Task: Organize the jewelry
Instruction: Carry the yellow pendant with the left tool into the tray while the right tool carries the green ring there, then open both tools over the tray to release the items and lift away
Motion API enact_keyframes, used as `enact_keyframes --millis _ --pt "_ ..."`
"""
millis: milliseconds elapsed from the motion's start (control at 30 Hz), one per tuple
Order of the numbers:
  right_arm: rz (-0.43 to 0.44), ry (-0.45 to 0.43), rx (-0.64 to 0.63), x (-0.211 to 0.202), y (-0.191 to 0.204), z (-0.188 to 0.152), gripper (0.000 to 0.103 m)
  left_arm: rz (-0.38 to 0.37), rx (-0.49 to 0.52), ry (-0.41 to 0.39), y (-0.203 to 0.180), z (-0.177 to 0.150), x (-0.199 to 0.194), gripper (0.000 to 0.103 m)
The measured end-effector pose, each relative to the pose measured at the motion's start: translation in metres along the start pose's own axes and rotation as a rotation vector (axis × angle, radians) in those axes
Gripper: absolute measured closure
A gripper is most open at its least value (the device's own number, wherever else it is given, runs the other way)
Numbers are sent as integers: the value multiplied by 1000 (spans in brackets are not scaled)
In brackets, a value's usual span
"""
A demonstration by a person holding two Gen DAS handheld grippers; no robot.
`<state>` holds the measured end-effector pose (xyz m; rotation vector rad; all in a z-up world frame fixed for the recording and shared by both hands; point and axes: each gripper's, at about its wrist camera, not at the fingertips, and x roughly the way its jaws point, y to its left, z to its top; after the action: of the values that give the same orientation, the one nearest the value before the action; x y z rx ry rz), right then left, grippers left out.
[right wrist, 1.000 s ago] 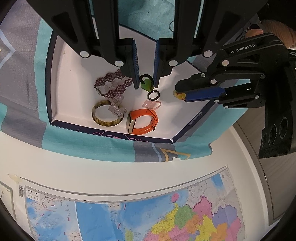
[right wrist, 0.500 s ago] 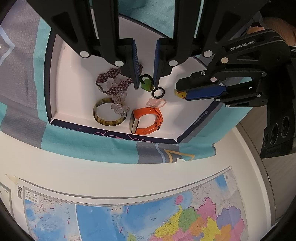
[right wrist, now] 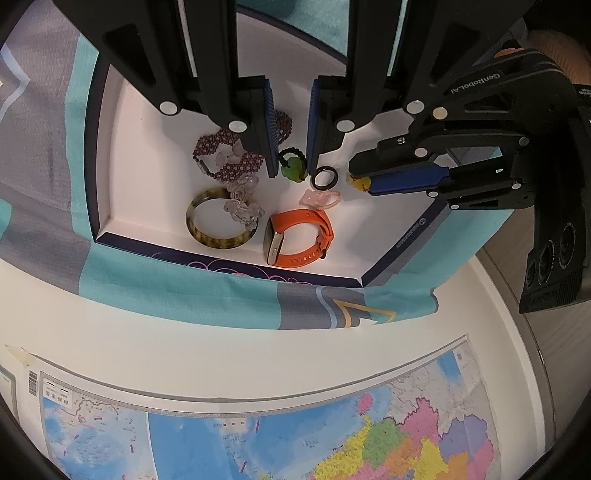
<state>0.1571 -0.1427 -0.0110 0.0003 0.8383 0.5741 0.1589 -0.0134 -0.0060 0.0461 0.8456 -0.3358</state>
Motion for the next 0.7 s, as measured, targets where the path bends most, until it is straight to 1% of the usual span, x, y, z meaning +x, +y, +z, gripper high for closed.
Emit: enact_keyframes --millis 400,633,700 --pt "-18 32 -8 17 1 10 90 17 1 42 1 4 19 84" --pt "-28 42 11 25 -6 13 90 14 -10 65 4 9 29 84" --pt "-17 45 24 27 -9 14 89 14 -13 69 4 9 31 83"
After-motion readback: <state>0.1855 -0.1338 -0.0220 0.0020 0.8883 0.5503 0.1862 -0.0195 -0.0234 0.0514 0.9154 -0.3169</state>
